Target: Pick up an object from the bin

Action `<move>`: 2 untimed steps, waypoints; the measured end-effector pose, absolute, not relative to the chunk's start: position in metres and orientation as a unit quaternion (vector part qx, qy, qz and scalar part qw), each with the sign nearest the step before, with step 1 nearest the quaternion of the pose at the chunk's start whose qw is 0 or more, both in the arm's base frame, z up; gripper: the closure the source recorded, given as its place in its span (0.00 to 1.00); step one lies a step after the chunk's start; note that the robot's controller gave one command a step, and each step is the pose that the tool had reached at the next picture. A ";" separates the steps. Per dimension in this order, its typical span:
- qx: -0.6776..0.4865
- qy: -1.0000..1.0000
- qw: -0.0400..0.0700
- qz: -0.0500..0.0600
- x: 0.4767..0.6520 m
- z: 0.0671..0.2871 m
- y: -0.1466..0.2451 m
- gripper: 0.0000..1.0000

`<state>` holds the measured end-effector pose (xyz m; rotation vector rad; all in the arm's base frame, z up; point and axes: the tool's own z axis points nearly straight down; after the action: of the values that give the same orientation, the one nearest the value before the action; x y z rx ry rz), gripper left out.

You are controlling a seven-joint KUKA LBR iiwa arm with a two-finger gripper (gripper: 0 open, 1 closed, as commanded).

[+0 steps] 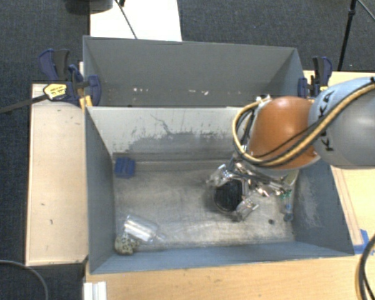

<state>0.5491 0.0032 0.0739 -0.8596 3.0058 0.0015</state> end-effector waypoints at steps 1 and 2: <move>-0.274 0.962 0.008 0.001 0.549 0.074 0.004 1.00; -0.297 0.955 0.005 -0.001 0.552 0.233 0.014 1.00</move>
Offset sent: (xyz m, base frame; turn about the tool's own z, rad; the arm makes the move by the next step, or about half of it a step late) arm 0.0000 0.0000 0.0000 0.0000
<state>0.5521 0.0141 0.2333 -0.9314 2.9907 -0.0032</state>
